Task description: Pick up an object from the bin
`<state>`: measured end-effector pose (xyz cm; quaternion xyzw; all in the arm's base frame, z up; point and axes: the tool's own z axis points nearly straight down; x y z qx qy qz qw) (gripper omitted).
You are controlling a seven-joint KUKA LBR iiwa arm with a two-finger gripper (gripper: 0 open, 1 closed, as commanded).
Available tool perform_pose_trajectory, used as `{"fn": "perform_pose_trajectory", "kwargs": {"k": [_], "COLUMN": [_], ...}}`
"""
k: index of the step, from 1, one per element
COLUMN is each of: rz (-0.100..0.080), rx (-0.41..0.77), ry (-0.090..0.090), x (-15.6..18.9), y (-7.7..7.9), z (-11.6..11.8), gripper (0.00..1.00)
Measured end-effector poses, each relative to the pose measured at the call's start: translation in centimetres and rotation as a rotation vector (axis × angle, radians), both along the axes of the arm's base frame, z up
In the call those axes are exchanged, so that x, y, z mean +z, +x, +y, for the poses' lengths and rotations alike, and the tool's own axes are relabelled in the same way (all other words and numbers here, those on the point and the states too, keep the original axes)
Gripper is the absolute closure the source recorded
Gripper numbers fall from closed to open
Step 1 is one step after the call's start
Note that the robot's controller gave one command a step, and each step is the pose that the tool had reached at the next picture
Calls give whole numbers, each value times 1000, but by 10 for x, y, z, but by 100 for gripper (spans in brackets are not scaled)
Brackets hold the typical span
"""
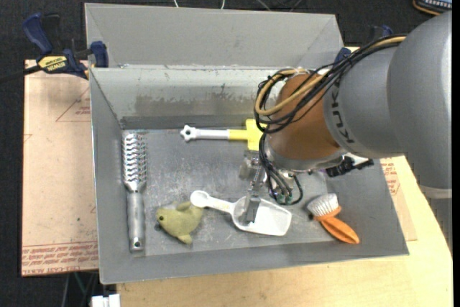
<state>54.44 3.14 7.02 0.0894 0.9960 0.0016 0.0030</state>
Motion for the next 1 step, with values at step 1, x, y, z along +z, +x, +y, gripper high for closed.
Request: {"fn": "perform_pose_trajectory", "kwargs": {"k": [1], "rz": [2], "rx": [-94], "ry": [2], "x": [0], "y": [4], "z": [1], "gripper": [0]}}
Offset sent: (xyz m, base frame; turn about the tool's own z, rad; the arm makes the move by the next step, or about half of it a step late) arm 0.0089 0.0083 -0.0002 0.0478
